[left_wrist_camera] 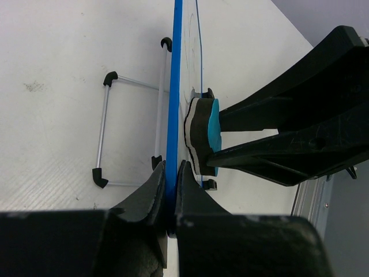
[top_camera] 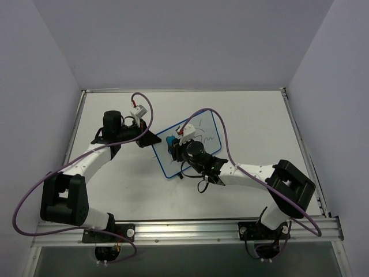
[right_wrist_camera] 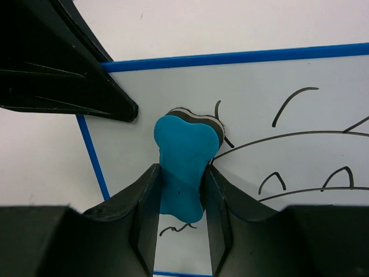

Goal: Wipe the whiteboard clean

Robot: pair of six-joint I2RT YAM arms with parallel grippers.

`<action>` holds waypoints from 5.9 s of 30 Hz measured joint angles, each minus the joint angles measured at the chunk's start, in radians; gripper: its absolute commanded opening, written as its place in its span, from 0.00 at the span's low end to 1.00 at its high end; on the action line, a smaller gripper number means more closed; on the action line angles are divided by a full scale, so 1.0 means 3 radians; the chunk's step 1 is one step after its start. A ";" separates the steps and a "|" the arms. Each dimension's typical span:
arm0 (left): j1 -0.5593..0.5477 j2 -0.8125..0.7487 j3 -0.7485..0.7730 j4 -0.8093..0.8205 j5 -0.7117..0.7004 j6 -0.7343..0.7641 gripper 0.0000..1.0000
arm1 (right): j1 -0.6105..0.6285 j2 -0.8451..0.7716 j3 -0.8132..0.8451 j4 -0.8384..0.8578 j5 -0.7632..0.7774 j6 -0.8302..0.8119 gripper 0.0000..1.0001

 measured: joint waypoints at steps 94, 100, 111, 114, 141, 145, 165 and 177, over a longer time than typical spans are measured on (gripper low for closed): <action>-0.0036 -0.0104 -0.0051 -0.0078 -0.0359 0.0033 0.02 | -0.0455 0.0343 0.0529 0.0066 -0.0032 0.0338 0.00; -0.0037 -0.0106 -0.0052 -0.0079 -0.0348 0.0032 0.02 | -0.0959 0.0285 0.0521 -0.0036 0.0024 0.0402 0.00; -0.0042 -0.0116 -0.0065 -0.0083 -0.0359 0.0003 0.02 | -0.1451 0.0324 0.0312 0.0081 -0.0195 0.0472 0.00; -0.0042 -0.0117 -0.0066 -0.0086 -0.0357 0.0003 0.02 | -0.1457 0.0323 0.0253 0.0188 -0.0258 0.0469 0.00; -0.0051 -0.0159 -0.0080 -0.0120 -0.0383 0.0011 0.02 | -0.1011 0.0145 -0.0266 0.0528 -0.0347 0.0875 0.00; -0.0060 -0.0169 -0.0080 -0.0118 -0.0381 0.0011 0.02 | -0.1216 0.0090 -0.0476 0.0514 -0.0347 0.1068 0.00; -0.0085 -0.0207 -0.0083 -0.0131 -0.0406 0.0034 0.02 | -0.0628 0.0038 -0.0514 0.0420 -0.0182 0.1078 0.00; -0.0089 -0.0214 -0.0083 -0.0125 -0.0420 0.0062 0.02 | -0.0099 0.0187 -0.0387 0.0537 0.0256 0.1297 0.00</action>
